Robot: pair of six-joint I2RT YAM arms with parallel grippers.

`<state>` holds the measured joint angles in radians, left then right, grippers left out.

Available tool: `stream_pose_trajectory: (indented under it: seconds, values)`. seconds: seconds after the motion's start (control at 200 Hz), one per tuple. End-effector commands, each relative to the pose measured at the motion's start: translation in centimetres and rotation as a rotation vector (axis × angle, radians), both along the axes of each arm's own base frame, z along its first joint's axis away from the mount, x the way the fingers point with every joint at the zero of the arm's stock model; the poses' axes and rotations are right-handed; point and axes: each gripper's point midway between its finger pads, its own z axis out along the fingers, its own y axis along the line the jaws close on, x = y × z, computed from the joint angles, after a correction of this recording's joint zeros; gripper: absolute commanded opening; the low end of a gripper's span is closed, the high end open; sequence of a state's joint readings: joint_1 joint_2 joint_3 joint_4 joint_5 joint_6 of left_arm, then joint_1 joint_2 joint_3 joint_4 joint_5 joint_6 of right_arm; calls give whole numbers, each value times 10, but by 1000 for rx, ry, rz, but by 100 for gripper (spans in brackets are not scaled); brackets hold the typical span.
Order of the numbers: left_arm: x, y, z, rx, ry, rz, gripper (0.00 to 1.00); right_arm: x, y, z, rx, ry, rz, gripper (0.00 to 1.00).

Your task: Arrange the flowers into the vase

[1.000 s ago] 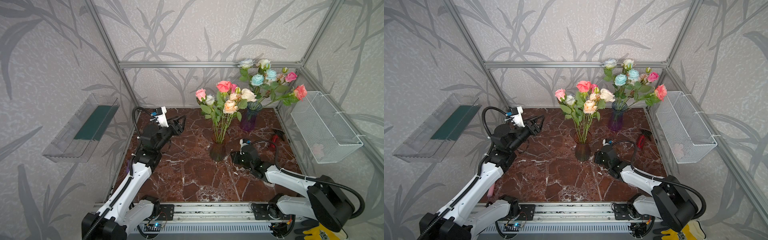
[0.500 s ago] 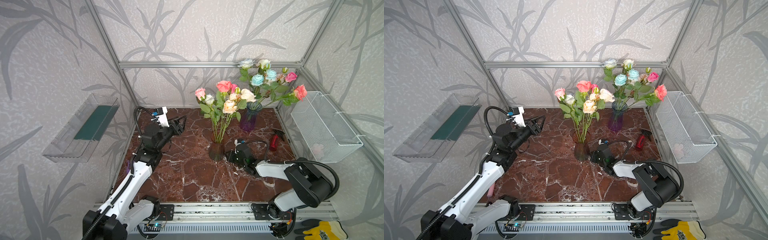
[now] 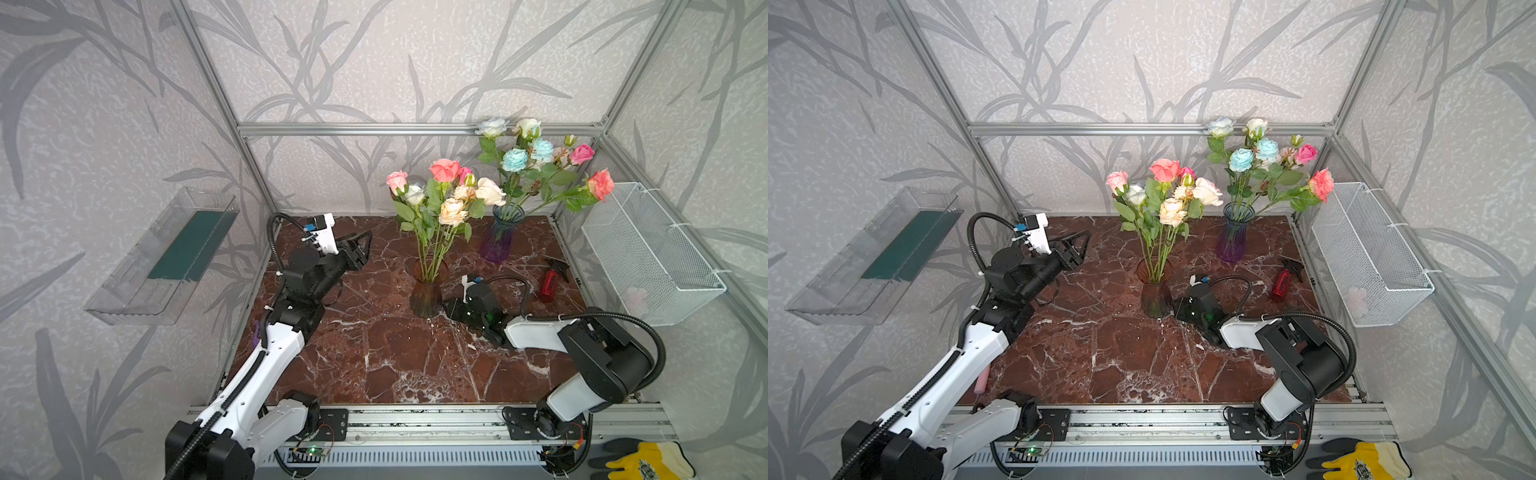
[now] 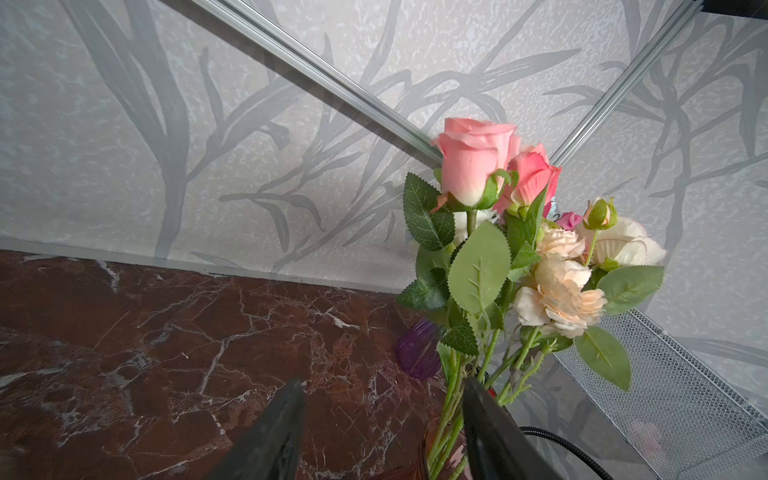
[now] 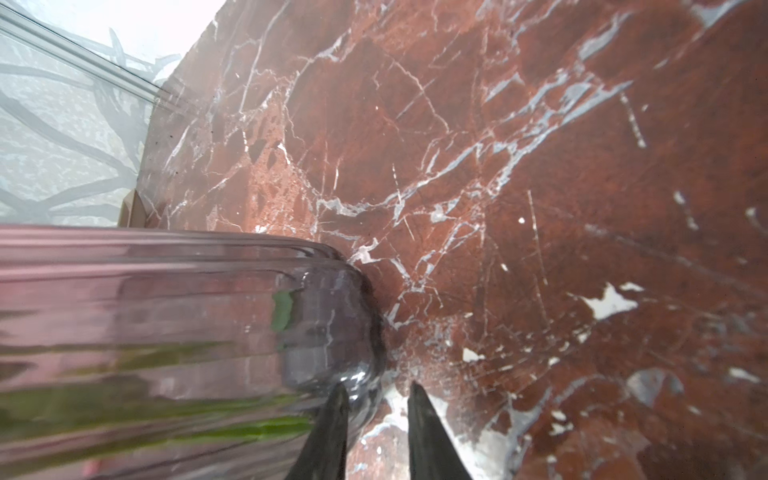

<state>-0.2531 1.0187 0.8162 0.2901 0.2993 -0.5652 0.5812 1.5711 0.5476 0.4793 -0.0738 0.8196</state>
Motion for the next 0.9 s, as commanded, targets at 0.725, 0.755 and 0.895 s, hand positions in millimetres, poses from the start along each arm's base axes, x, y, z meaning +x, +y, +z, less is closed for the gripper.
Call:
stream_pose_trajectory:
  seconds: [0.725,0.755,0.895]
  values:
    - [-44,117,-101,529,214,553,99,-49,-168,161,-645,-566,-237,99]
    - [-41,112,-106,556,149,530,99,-47,-166,164,-669,-633,-226,99]
    - [-40,126,-127,572,43,632,99,-35,-169,165,-776,-805,-221,99]
